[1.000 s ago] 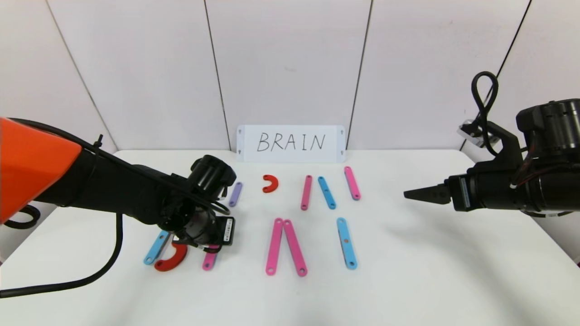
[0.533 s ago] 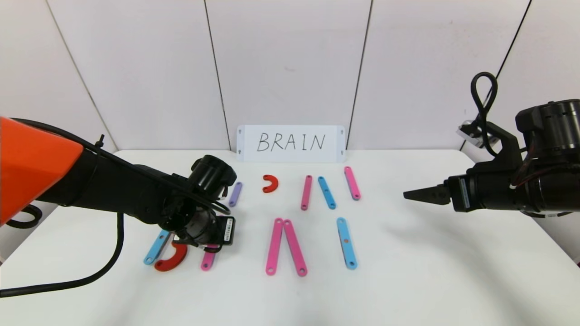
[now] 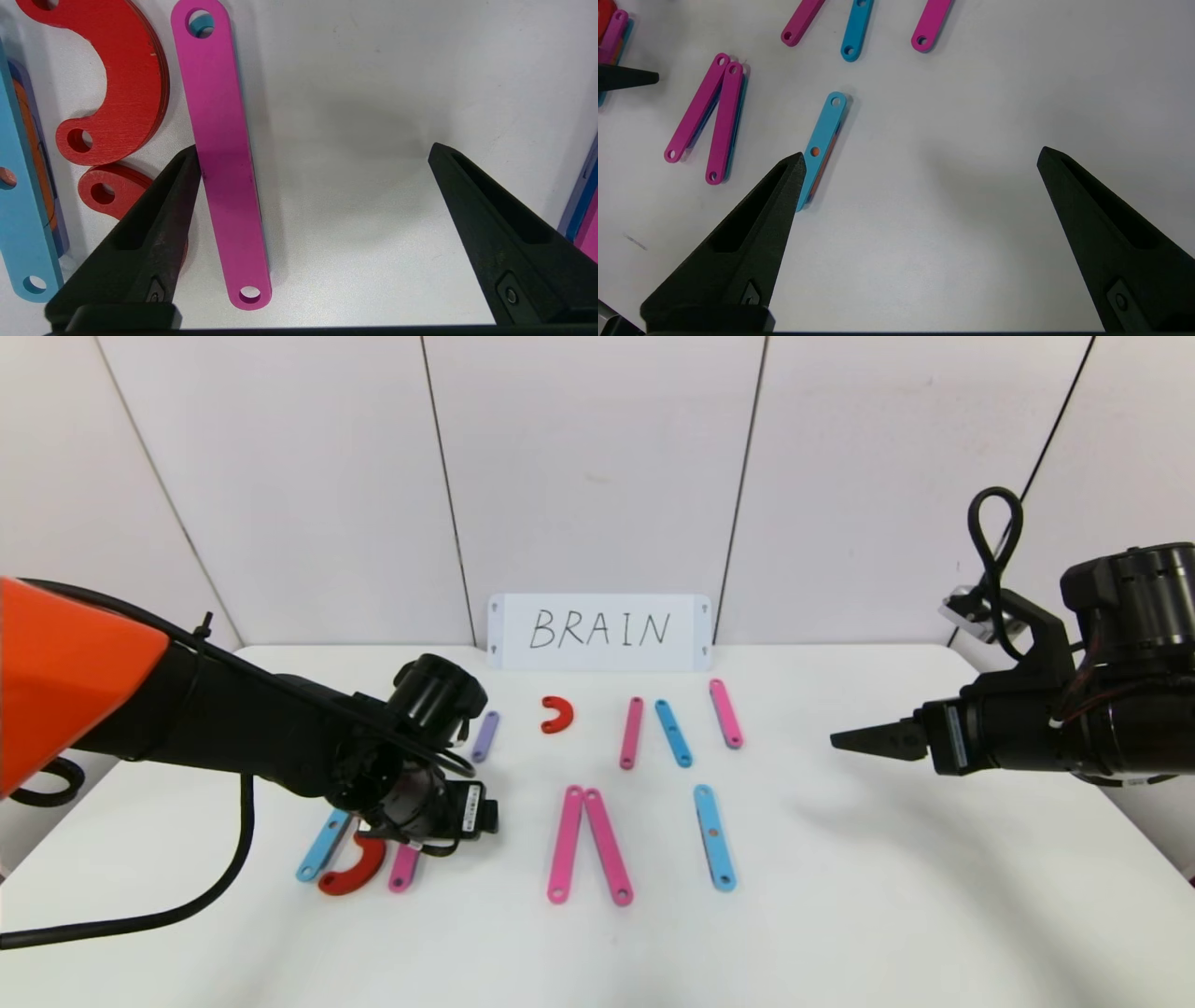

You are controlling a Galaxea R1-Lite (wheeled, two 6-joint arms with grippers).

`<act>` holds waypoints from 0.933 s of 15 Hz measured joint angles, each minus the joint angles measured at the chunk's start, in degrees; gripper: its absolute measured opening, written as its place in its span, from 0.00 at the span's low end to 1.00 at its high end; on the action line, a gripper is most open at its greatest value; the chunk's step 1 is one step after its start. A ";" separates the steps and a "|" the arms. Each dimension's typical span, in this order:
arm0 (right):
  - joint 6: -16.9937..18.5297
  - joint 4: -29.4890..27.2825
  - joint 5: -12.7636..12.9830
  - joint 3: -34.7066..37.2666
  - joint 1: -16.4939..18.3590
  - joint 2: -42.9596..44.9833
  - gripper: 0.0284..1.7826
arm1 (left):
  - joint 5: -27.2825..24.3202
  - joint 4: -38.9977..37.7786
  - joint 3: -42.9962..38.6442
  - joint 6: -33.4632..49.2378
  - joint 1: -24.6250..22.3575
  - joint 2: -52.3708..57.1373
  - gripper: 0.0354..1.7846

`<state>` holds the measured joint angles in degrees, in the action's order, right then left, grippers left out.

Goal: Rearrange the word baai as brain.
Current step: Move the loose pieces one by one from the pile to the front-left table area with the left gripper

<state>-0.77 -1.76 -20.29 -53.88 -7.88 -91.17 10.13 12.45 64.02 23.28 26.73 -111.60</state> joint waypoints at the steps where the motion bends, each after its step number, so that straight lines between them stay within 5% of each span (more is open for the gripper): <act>1: 0.02 0.00 0.02 0.00 0.00 0.00 0.97 | -0.02 0.04 0.06 0.22 0.13 0.04 0.97; 14: 0.02 0.00 0.09 -0.06 0.05 0.05 0.97 | -0.74 0.83 -0.13 1.24 0.91 1.27 0.98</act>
<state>-0.74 -1.76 -20.20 -53.94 -7.83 -91.12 9.39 13.28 63.89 24.53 27.65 -110.34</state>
